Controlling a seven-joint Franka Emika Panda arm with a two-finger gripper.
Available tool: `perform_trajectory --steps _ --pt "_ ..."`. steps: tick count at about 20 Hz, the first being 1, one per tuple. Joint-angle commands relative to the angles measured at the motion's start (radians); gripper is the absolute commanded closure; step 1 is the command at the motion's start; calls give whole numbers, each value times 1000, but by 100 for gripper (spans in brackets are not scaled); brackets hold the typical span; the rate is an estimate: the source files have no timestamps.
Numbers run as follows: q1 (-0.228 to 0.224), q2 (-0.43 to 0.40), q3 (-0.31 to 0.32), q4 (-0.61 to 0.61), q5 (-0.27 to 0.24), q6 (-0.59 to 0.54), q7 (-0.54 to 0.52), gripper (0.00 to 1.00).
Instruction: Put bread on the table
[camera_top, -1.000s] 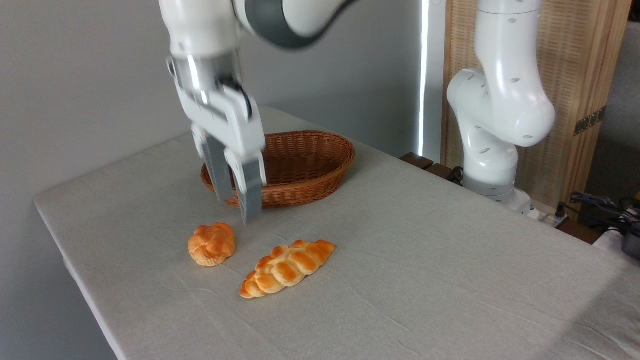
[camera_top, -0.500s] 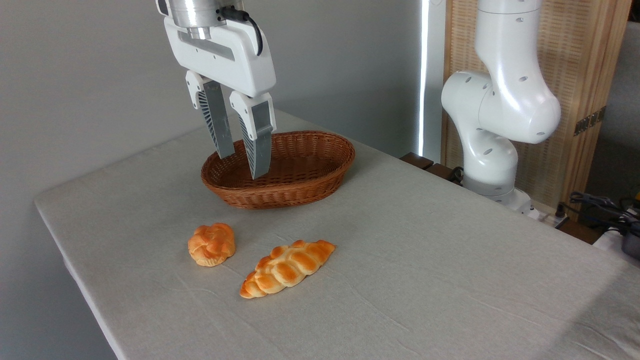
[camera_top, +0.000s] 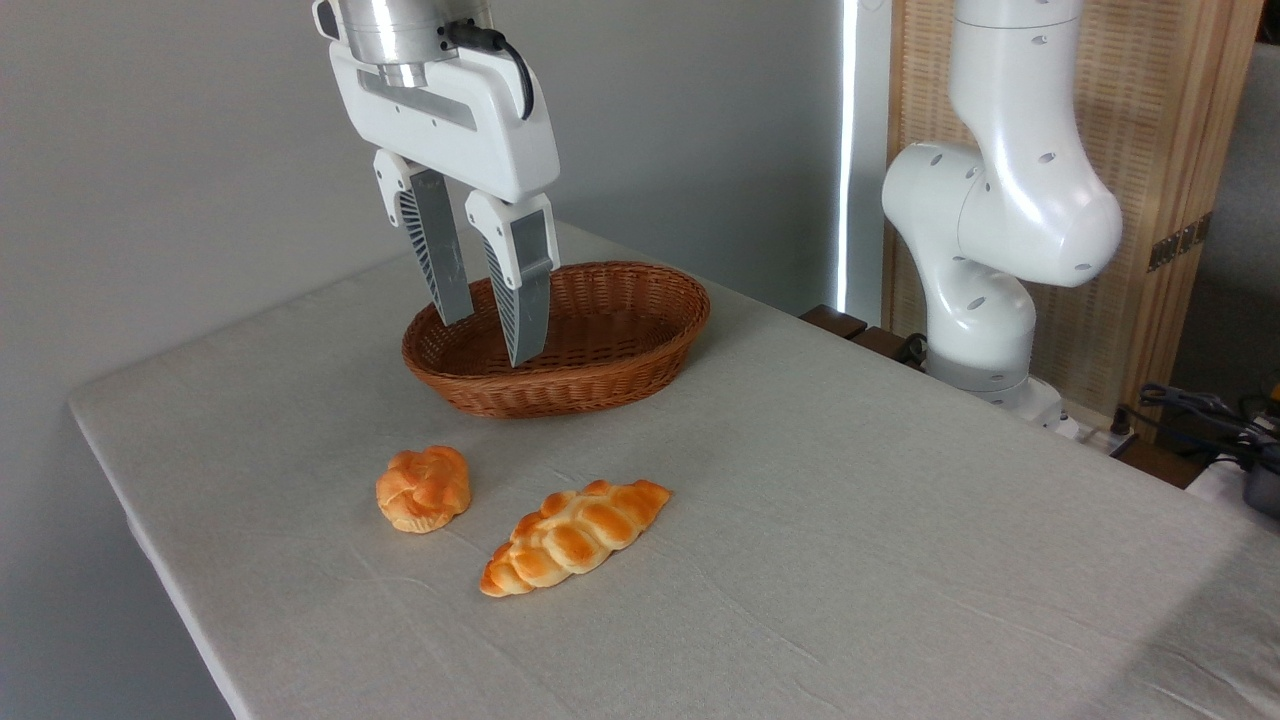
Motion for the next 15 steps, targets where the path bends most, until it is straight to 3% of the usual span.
perform_trajectory --steps 1,15 --pt "6 3 14 20 -3 -29 -2 0" --pt "-3 2 42 12 19 -18 10 0"
